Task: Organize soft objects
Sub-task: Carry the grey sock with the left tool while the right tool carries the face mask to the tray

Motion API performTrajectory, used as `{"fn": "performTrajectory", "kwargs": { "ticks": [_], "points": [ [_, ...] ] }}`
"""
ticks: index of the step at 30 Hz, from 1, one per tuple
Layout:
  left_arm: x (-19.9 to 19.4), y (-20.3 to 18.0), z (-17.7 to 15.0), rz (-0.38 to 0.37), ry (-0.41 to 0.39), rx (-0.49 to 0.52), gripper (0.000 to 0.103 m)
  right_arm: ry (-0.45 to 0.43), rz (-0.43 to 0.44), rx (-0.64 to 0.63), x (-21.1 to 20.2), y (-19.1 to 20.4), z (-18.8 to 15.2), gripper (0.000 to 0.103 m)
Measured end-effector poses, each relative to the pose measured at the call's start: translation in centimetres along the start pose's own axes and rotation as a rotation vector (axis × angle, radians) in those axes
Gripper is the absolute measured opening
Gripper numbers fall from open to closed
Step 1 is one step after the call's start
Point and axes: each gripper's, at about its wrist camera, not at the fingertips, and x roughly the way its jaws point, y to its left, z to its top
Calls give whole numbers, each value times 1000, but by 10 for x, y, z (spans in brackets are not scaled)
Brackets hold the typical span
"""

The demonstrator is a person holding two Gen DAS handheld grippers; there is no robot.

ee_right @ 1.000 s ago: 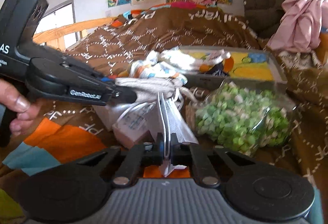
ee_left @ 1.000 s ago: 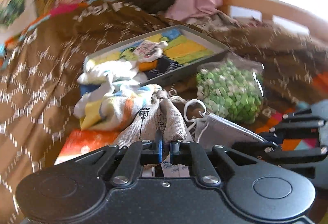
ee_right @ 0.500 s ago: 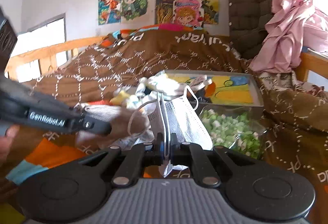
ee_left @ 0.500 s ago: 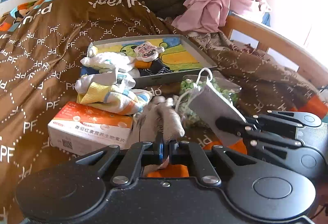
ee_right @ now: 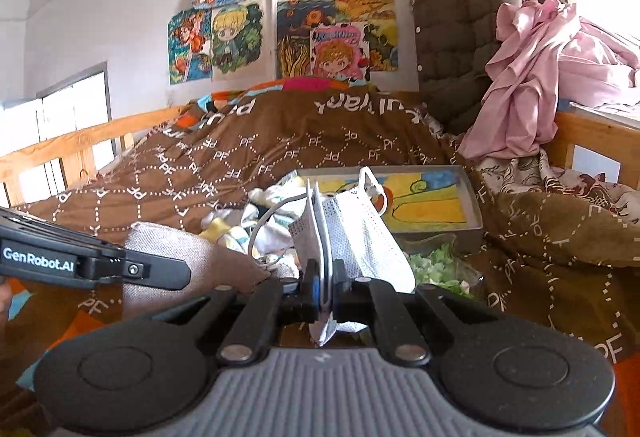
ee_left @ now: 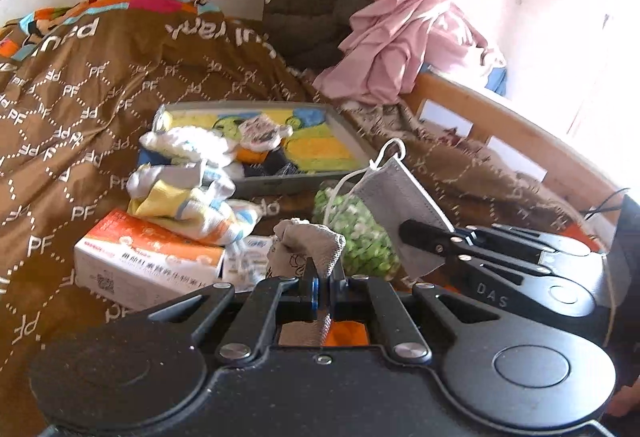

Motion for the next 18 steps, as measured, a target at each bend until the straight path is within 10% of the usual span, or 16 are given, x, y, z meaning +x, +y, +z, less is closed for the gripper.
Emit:
{"fn": "performTrajectory", "kwargs": {
  "ticks": [18],
  "points": [
    [19, 30, 88, -84, -172, 72, 4, -106, -23, -2, 17, -38, 55, 6]
  ]
}}
